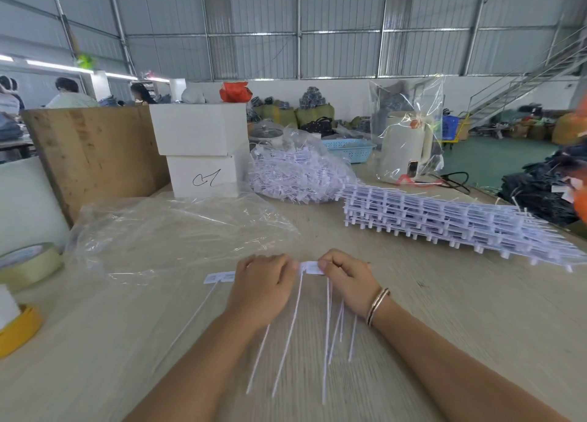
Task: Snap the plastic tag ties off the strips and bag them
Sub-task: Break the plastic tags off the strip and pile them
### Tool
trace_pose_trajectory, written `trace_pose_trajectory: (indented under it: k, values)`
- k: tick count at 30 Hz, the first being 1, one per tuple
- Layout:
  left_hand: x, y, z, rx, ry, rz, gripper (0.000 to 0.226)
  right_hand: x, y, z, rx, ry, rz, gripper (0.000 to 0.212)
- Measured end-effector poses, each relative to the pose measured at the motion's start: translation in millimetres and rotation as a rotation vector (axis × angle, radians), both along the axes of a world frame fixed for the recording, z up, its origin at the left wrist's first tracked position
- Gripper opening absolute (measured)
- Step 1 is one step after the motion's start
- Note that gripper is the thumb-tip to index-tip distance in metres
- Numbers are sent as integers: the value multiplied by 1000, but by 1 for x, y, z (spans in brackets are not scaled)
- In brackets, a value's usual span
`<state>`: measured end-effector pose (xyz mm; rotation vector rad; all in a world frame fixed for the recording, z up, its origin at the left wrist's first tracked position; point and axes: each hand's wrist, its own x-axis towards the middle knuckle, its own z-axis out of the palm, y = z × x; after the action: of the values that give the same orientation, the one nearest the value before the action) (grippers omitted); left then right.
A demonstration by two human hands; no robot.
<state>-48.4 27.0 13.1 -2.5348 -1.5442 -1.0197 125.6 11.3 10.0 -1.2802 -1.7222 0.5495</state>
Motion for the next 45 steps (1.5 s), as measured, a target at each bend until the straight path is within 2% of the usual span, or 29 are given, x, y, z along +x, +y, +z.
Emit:
trace_pose_trajectory:
  k: [2, 7, 11, 15, 17, 19, 25, 29, 32, 33, 38, 41, 45]
  values:
    - [-2, 2, -1, -24, 16, 13, 26, 0, 2, -1, -22, 27, -8, 30]
    - [2, 1, -5, -17, -123, -45, 31, 1, 0, 2, -109, 216, 125, 30]
    - [1, 6, -11, -87, -203, -66, 29, -1, 1, 2, -201, 19, 150, 26]
    - [0, 8, -14, -328, -281, -100, 33, -2, -2, 4, -196, -55, 167, 23]
    - [1, 9, -11, -425, -313, -129, 37, -4, -3, 5, -167, -106, 181, 26]
    - [1, 8, -7, -506, -420, -179, 43, -6, -3, 6, -122, -186, 169, 26]
    - [-2, 7, -6, -600, -599, -194, 30, -5, -2, 1, 119, -402, 25, 25]
    - [-2, 7, -5, -630, -643, -227, 34, -5, 1, -3, 222, -435, 16, 24]
    - [-4, 10, -1, -681, -826, -210, 33, -6, 2, -6, 293, -391, 30, 26]
    - [-5, 11, 0, -682, -860, -210, 34, -6, 2, -6, 299, -368, 32, 26]
    - [-1, 6, -4, -571, -757, -162, 45, -7, 5, -9, 245, -298, -5, 17]
    - [1, 4, -7, -440, -708, -123, 39, -2, 12, -9, 218, -251, -182, 19]
    - [-3, 5, -11, -311, -662, -63, 32, 14, 22, -9, 83, -318, -434, 18]
